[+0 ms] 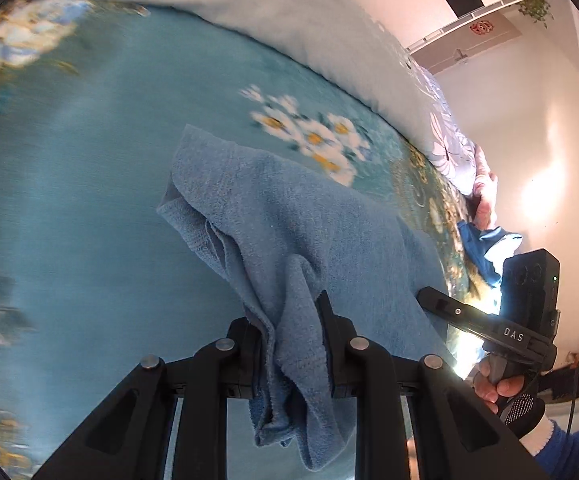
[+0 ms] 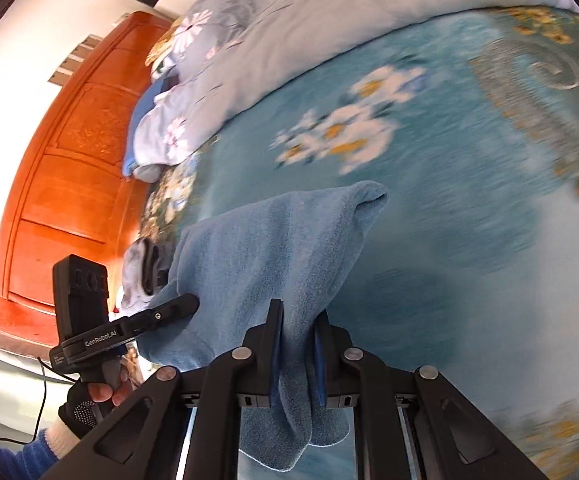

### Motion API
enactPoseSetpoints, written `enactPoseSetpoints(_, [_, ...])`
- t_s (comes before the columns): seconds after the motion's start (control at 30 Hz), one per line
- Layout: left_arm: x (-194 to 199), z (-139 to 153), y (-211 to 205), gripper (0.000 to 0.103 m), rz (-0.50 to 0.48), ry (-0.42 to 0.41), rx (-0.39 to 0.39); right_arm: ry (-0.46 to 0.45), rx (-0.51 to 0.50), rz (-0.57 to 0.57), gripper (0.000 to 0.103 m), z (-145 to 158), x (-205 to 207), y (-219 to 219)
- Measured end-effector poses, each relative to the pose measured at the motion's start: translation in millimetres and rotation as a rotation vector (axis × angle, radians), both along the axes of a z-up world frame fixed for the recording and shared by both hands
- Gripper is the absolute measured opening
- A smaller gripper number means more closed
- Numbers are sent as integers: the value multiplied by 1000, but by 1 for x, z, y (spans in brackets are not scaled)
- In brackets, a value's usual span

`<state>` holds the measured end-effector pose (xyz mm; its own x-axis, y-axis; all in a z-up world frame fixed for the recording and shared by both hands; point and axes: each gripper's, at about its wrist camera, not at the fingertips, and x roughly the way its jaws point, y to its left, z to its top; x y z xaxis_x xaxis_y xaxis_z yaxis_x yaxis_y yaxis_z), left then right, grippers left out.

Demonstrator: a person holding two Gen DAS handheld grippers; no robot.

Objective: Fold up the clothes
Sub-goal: 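Carry the folded shirt onto the grey folded clothes and open both grippers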

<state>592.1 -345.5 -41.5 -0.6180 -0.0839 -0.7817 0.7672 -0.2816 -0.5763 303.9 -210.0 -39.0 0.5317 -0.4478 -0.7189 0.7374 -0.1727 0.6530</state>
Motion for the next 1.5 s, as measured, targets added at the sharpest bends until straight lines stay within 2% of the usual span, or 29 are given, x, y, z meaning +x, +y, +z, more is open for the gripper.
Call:
enactPoseSetpoints(0.17, [74,16,-4,23,57,-23,-39,-20,-30,52,14,7,73,-11])
enactPoseSetpoints(0.37, [139,42,-6,23,124,-23,-96,-24,-78,143,14,23,143,-32])
enactPoseSetpoints(0.53, [175,61,-8,23,168,-11,-137,-18,-123,209,14,43,187,-47])
enactPoseSetpoints(0.87, [235,91,-20,23,225,-15,-227,-15,-205,282,14,75,245,-80])
enactPoseSetpoints(1.17, [301,100,-34,23,291,-45,-268,-49,-248,341,14,83,309,-104])
enactPoseSetpoints(1.5, [367,82,-71,23,305,-112,-280,-45,-253,388,14,71,385,-137])
